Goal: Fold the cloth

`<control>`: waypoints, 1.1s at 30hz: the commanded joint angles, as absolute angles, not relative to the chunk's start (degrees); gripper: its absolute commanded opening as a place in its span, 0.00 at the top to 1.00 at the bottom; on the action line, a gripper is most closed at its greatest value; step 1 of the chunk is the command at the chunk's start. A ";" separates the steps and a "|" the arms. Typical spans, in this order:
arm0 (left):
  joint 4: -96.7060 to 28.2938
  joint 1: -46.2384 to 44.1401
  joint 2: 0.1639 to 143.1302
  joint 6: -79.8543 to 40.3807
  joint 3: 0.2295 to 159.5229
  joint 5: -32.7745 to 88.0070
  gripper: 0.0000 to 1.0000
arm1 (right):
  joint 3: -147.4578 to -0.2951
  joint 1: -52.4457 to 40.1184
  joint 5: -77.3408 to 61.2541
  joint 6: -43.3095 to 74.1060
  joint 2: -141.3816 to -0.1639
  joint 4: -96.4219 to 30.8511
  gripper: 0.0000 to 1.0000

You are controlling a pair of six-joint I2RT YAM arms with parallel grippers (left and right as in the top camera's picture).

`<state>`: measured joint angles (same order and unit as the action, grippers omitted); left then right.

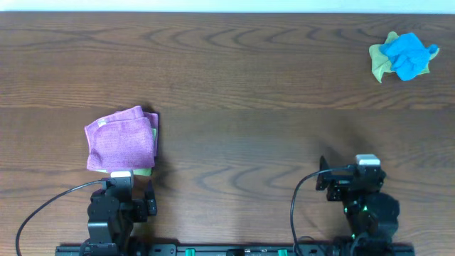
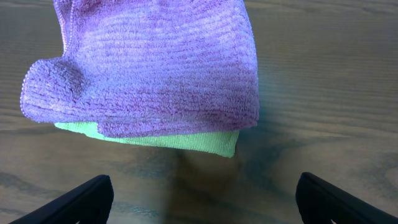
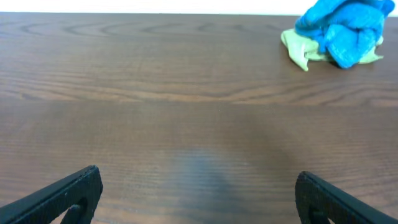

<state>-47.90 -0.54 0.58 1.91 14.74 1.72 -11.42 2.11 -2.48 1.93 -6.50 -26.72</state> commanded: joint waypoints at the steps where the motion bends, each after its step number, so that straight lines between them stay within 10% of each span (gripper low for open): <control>1: -50.52 -0.30 0.21 1.13 12.62 2.42 0.05 | -18.46 3.92 -0.89 3.18 -13.34 -26.09 0.01; 33: -50.52 -0.30 0.21 1.10 12.62 2.42 0.05 | -78.98 20.62 -0.03 8.29 -89.43 -25.04 0.01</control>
